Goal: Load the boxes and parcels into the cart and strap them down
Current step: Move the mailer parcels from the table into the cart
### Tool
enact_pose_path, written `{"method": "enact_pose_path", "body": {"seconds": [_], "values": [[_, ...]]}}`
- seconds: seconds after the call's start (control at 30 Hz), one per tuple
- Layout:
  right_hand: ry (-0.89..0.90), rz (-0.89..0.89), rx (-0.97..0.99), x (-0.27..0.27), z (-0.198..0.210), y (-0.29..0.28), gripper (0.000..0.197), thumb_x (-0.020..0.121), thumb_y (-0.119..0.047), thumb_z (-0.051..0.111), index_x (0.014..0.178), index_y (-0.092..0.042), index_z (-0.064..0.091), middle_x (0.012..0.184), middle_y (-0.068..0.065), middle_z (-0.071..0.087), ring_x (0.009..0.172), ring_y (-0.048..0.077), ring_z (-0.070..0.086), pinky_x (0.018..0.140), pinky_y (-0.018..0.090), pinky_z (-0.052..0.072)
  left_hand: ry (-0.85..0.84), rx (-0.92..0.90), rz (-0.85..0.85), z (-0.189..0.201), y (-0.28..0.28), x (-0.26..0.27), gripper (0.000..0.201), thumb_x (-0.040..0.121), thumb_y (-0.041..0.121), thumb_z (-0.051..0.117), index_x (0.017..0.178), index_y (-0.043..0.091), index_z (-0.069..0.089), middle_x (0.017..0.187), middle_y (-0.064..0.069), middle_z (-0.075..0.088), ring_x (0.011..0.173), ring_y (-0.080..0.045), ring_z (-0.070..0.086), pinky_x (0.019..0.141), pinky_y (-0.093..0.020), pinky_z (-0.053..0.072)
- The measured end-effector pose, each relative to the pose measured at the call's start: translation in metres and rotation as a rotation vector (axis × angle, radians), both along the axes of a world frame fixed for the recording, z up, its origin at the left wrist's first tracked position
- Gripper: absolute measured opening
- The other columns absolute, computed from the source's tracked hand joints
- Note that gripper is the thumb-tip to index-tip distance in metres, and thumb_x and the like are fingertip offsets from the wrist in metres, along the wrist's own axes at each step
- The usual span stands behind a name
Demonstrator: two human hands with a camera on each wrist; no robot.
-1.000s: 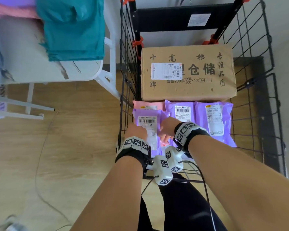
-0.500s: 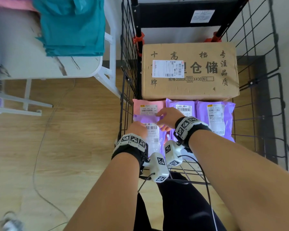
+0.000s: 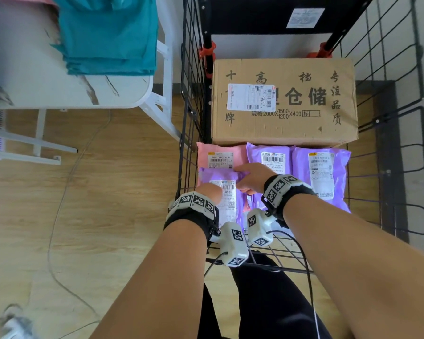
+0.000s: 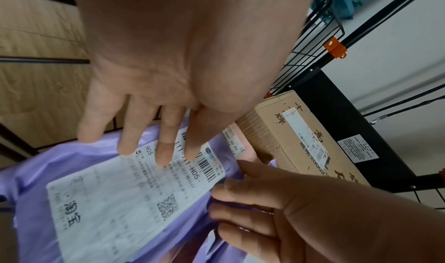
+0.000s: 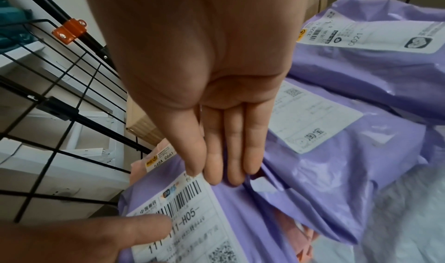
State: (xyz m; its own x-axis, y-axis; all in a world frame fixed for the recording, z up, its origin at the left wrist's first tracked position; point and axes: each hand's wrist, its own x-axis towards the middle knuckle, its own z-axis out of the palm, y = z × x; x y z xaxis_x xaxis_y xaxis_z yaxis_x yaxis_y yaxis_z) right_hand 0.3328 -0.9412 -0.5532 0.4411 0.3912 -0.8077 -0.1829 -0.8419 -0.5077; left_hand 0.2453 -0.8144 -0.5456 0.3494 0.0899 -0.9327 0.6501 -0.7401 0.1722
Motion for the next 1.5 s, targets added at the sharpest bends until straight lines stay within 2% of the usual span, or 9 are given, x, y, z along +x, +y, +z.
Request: {"method": "enact_pose_path", "body": {"seconds": [0.13, 0.23, 0.43, 0.6, 0.83, 1.0, 1.27, 1.33, 1.5], "values": [[-0.025, 0.004, 0.000, 0.001, 0.016, -0.003, 0.063, 0.084, -0.003, 0.066, 0.141, -0.022, 0.047, 0.111, 0.009, 0.067, 0.084, 0.018, 0.070, 0.077, 0.034, 0.060, -0.040, 0.071, 0.065, 0.014, 0.001, 0.001, 0.045, 0.099, 0.004, 0.039, 0.143, 0.002, 0.036, 0.149, -0.012, 0.038, 0.135, -0.028, 0.040, 0.111, -0.034, 0.032], [-0.088, 0.008, -0.016, 0.004, 0.034, -0.004, 0.066, 0.086, -0.007, 0.066, 0.145, -0.024, 0.042, 0.127, 0.004, 0.059, 0.072, 0.006, 0.062, 0.062, 0.018, 0.052, -0.137, 0.076, -0.034, 0.037, 0.000, 0.008, 0.038, 0.100, 0.003, 0.035, 0.136, -0.002, 0.044, 0.139, -0.015, 0.048, 0.128, -0.027, 0.049, 0.104, -0.031, 0.037], [-0.134, 0.000, -0.054, 0.009, 0.080, -0.005, 0.053, 0.086, -0.008, 0.066, 0.136, -0.020, 0.053, 0.118, 0.007, 0.064, 0.082, 0.019, 0.066, 0.065, 0.022, 0.052, -0.308, 0.131, -0.159, 0.086, 0.007, 0.021, 0.033, 0.097, 0.003, 0.040, 0.128, -0.002, 0.053, 0.131, -0.013, 0.055, 0.121, -0.028, 0.054, 0.098, -0.032, 0.043], [-0.216, -0.063, -0.053, 0.008, 0.122, 0.000, 0.036, 0.086, -0.009, 0.066, 0.122, -0.011, 0.062, 0.093, 0.004, 0.066, 0.074, 0.017, 0.063, 0.053, 0.019, 0.045, -0.501, 0.120, 0.015, 0.137, 0.023, 0.023, 0.030, 0.097, 0.004, 0.040, 0.118, 0.000, 0.060, 0.122, -0.012, 0.061, 0.114, -0.027, 0.058, 0.093, -0.032, 0.045], [-0.348, -0.057, -0.044, -0.002, 0.187, 0.046, 0.033, 0.093, -0.015, 0.060, 0.124, -0.004, 0.061, 0.127, 0.011, 0.061, 0.112, 0.024, 0.060, 0.099, 0.036, 0.048, -0.669, -0.027, 0.455, 0.179, 0.093, 0.019, 0.034, 0.096, 0.008, 0.046, 0.127, 0.005, 0.058, 0.127, -0.015, 0.061, 0.116, -0.028, 0.060, 0.078, -0.023, 0.050], [-0.411, -0.169, -0.031, -0.018, 0.220, 0.116, 0.025, 0.093, -0.016, 0.058, 0.116, -0.010, 0.066, 0.088, 0.000, 0.064, 0.090, 0.019, 0.061, 0.089, 0.035, 0.053, -0.729, -0.020, 0.492, 0.211, 0.178, 0.003, 0.032, 0.095, 0.008, 0.046, 0.123, 0.006, 0.062, 0.124, -0.015, 0.063, 0.114, -0.030, 0.061, 0.091, -0.032, 0.050], [-0.488, -0.253, 0.051, -0.044, 0.248, 0.260, 0.021, 0.091, -0.018, 0.060, 0.110, -0.012, 0.066, 0.091, 0.003, 0.064, 0.081, 0.018, 0.062, 0.077, 0.029, 0.051, -0.737, 0.104, 0.435, 0.234, 0.321, -0.037, 0.034, 0.097, 0.011, 0.043, 0.125, 0.004, 0.061, 0.126, -0.013, 0.062, 0.116, -0.028, 0.059, 0.083, -0.025, 0.046], [-0.478, -0.256, 0.080, -0.048, 0.251, 0.291, 0.020, 0.091, -0.018, 0.060, 0.110, -0.013, 0.065, 0.089, 0.003, 0.063, 0.082, 0.019, 0.063, 0.074, 0.029, 0.050, -0.690, 0.147, 0.416, 0.238, 0.347, -0.043, 0.034, 0.098, 0.010, 0.039, 0.123, 0.000, 0.061, 0.127, -0.017, 0.060, 0.116, -0.031, 0.058, 0.091, -0.030, 0.046], [-0.525, -0.221, 0.097, -0.044, 0.257, 0.349, 0.024, 0.087, -0.021, 0.064, 0.110, -0.015, 0.067, 0.101, 0.005, 0.064, 0.094, 0.022, 0.061, 0.093, 0.038, 0.052, -0.772, 0.209, 0.391, 0.244, 0.398, -0.044, 0.031, 0.094, 0.008, 0.044, 0.111, 0.005, 0.071, 0.123, -0.012, 0.064, 0.112, -0.031, 0.058, 0.094, -0.032, 0.047]]}}
